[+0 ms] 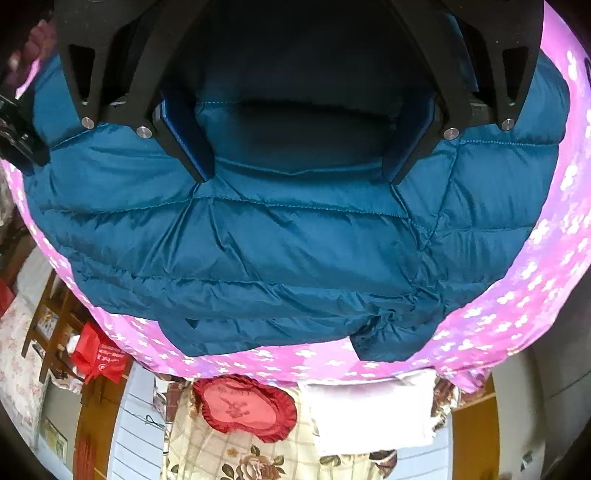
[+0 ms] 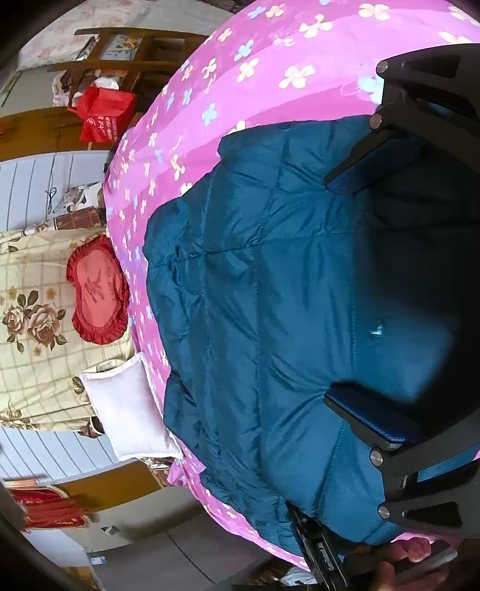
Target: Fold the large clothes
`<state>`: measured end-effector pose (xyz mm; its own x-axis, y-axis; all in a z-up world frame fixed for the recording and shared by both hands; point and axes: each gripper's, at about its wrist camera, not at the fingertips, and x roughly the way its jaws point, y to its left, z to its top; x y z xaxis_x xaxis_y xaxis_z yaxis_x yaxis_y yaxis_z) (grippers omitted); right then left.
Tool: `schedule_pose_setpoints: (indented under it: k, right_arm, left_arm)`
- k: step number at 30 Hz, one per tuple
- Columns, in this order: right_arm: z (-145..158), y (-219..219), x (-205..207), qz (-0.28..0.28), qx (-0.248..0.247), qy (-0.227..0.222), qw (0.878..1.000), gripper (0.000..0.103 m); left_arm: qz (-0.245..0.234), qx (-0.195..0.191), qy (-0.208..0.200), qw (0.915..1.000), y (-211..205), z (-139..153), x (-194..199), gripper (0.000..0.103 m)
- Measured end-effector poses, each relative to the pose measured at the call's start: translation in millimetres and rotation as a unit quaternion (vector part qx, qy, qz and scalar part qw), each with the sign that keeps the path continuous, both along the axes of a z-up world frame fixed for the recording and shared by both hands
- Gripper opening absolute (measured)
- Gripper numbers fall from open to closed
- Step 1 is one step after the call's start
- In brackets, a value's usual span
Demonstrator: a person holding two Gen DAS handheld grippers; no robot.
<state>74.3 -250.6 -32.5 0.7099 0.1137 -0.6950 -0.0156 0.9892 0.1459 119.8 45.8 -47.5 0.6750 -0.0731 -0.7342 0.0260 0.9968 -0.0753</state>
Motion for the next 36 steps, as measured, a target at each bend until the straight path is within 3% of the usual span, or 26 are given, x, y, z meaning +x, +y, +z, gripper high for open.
schedule_pose_setpoints:
  k: [10,25,29,33,36]
  right_arm:
    - [-7,0,0,0.019,-0.014,-0.004,1.000,0.103]
    - [-9,2,1,0.022,-0.031,-0.005,0.999,0.103]
    - [-8,4,1,0.020,-0.035,-0.005,0.999,0.103]
    - [-8,6,1,0.017,-0.037,-0.002,0.999,0.103]
    - [-7,6,2,0.018,-0.037,-0.002,0.999,0.103]
  left_arm:
    - [0.010,0.041,-0.031,0.9986,-7,-11,-7,0.094]
    - [0.012,0.027,-0.025,0.9992,-5,-8,-9,0.094]
    - [-0.018,-0.040,-0.021,0.9988,26,21,-13,0.094]
    - [0.011,-0.047,-0.055,0.9973,93,67,2,0.094]
    - [0.034,-0.055,-0.009,0.9979,152,64,44,0.094]
